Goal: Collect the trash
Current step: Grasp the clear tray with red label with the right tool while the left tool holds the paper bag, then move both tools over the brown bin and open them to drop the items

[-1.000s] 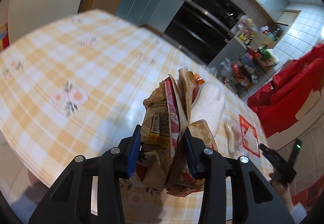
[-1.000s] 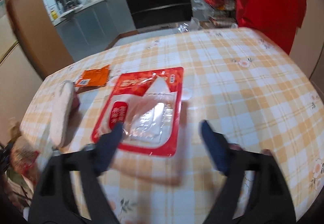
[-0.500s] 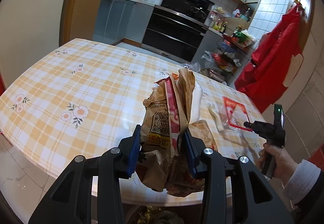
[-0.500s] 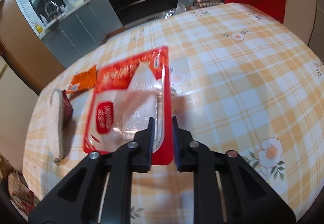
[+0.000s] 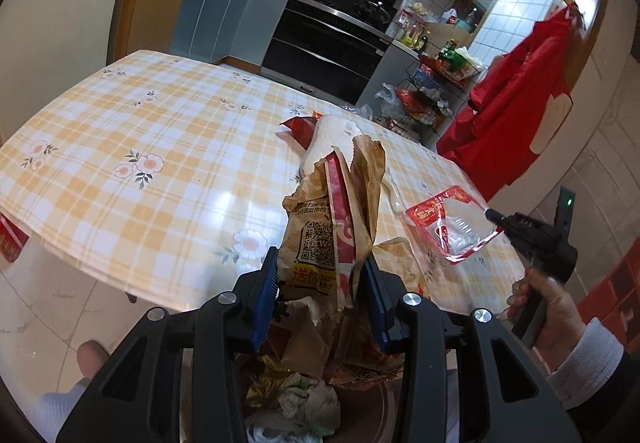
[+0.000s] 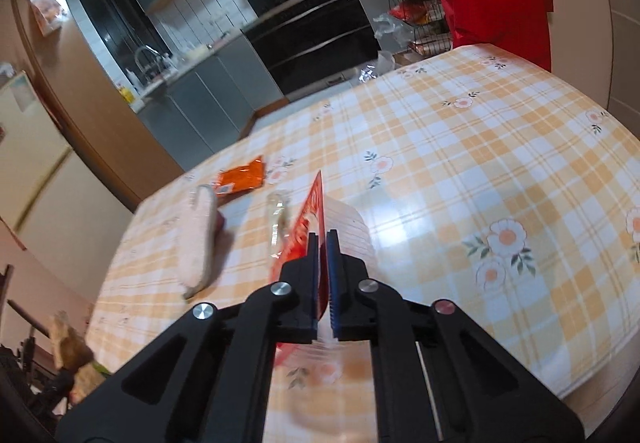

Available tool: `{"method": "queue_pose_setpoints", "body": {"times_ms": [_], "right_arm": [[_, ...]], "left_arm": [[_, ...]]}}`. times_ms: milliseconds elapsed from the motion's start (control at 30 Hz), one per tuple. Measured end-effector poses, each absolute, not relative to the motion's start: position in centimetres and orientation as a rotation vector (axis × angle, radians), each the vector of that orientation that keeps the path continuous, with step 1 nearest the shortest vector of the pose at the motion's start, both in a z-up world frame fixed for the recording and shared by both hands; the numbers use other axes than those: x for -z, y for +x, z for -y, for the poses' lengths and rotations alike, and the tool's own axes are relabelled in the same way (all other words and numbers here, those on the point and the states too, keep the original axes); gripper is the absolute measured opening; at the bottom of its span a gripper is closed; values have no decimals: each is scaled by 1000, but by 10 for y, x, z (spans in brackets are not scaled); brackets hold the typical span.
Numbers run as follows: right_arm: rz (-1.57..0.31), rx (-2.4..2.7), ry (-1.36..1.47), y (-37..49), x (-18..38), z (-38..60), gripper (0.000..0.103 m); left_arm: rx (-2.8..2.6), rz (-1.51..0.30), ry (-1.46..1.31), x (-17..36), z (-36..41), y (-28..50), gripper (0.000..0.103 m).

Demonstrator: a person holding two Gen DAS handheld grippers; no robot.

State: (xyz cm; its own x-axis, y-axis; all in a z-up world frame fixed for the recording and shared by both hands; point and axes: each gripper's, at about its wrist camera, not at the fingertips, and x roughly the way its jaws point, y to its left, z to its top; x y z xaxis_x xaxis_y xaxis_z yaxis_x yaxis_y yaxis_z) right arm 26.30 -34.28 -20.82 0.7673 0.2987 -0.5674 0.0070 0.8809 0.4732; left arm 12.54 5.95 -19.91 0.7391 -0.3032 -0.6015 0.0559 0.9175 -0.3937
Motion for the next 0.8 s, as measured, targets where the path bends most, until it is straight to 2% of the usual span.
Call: {"method": "queue_pose_setpoints", "body": {"times_ms": [633, 767, 800], "right_arm": [[-521, -351, 433, 166, 131, 309, 5], [-495, -382, 416, 147, 118, 302, 5], [-493, -386, 410, 143, 116, 301, 5]], "left_arm": [[266, -793, -228, 209, -30, 74, 40], [306, -795, -210, 211, -20, 69, 41], [321, -792, -202, 211, -17, 69, 45]]}}
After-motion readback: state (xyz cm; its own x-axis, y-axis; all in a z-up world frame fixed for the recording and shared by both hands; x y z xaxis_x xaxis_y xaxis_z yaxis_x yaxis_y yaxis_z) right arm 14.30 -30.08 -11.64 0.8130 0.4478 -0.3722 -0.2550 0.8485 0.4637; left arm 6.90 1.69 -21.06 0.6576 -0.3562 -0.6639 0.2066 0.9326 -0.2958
